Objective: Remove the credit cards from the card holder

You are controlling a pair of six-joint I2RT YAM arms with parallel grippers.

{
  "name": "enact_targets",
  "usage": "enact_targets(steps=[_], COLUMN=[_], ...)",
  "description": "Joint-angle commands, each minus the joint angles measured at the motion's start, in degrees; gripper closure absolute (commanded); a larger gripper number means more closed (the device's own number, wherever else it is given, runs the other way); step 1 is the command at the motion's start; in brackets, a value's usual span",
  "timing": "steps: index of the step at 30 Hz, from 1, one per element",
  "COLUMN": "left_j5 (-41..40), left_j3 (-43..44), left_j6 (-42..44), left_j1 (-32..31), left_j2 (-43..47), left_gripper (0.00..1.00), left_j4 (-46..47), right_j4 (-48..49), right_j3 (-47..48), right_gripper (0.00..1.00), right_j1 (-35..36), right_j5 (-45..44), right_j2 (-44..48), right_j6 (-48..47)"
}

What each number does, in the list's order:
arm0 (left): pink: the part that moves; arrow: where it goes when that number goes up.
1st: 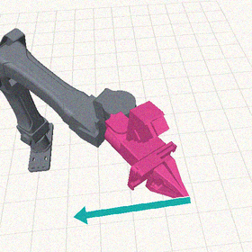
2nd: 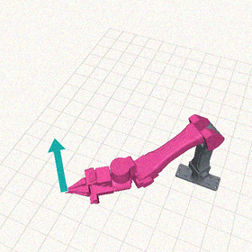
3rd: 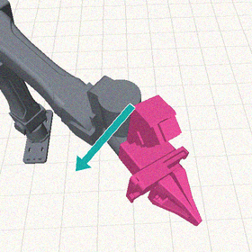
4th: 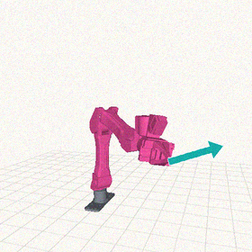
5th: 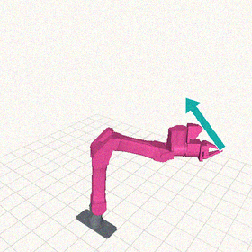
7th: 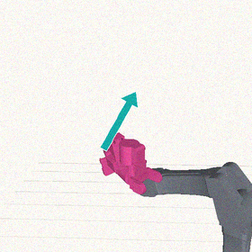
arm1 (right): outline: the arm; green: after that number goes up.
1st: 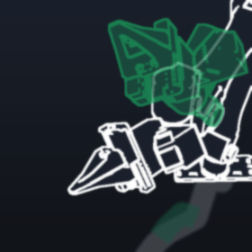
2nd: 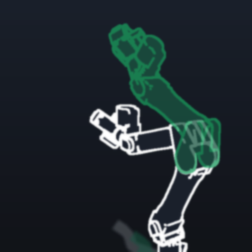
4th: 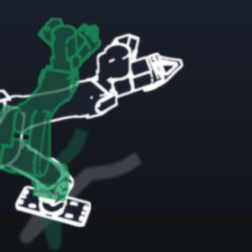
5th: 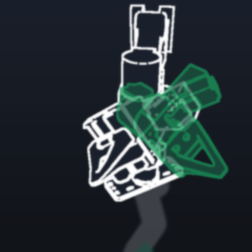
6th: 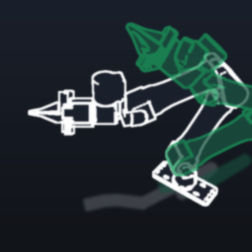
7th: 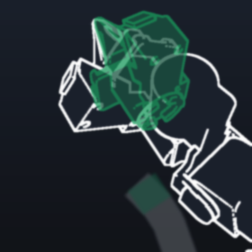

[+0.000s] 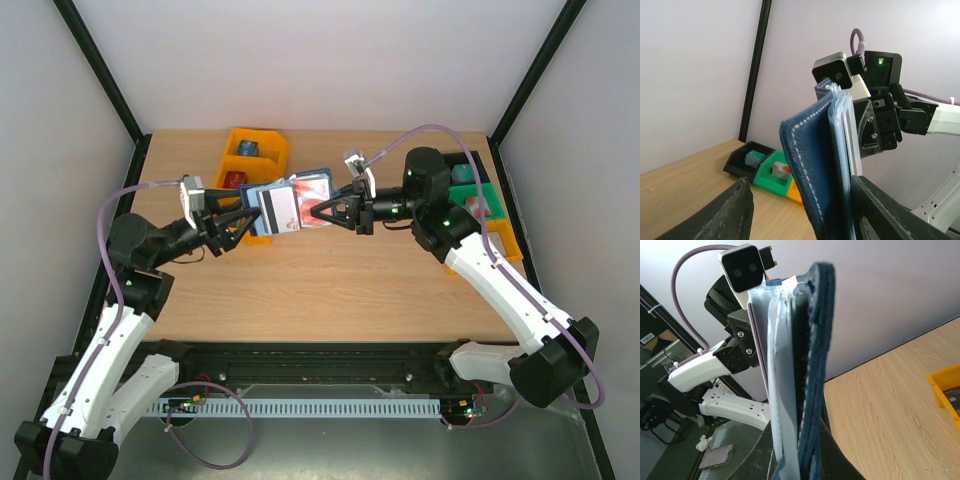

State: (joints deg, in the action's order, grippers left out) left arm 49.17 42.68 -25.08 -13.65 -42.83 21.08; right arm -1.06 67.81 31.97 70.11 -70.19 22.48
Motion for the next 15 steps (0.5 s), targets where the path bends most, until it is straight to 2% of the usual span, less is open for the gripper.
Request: enact_targets(steps=[1, 5, 15], left_j5=[-1.38, -3.2, -4.3], left_j3=[1.28, 3.33, 3.46], left_j6=[4.38, 9.42, 8.31], left_j1=[-1.95, -4.69, -6.57], left_j2=[-0.9, -2.08, -3.46], left_gripper=[0.47, 0.49, 0.47], left_j4=[-2.52, -6.08, -4.29], right_j4=[1.11, 1.15, 2.61], right_j3=[2.81, 3.15, 2.51], right_gripper=[0.98, 0.98, 0.98], right_j1=[-0.15, -0.11, 0.64], right_j5=[1.8, 1.27, 0.08], right_j2=[0.32, 0.15, 0.12], right_j6=[-0.51, 0.54, 1.62])
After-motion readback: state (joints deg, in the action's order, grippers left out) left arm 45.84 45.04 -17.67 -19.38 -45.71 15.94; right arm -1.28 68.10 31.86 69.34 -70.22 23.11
